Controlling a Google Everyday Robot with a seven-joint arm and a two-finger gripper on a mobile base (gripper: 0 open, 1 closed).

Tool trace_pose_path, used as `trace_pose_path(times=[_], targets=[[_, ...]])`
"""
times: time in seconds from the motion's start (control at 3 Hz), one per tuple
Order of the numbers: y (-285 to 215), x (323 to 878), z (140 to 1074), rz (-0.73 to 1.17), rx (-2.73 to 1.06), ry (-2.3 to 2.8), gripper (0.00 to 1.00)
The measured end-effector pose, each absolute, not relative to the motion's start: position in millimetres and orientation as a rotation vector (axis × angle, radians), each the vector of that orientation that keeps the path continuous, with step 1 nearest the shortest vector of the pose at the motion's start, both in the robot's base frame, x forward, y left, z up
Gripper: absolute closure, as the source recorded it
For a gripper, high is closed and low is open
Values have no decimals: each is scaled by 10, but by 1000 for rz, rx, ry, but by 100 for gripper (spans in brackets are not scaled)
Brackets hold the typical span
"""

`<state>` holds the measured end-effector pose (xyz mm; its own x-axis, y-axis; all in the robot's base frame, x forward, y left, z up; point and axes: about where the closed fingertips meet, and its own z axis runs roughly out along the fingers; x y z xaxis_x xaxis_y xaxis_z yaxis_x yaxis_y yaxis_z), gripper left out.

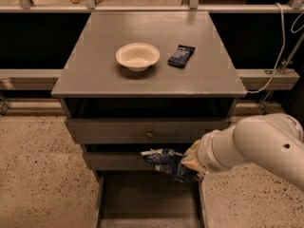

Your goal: Place blue chip bag into bottom drawer

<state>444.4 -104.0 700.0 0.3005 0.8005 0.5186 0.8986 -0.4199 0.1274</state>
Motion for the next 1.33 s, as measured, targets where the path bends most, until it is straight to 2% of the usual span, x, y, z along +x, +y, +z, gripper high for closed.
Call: trace_pose_path(times=[0.33, 1.0, 1.33], targets=[[-1449, 4123, 6401, -636, -2359, -1596, 100], [-1544, 4150, 6118, -598, -2328, -1541, 100], [-1625, 4211, 5653, -628, -2267, -1392, 100]])
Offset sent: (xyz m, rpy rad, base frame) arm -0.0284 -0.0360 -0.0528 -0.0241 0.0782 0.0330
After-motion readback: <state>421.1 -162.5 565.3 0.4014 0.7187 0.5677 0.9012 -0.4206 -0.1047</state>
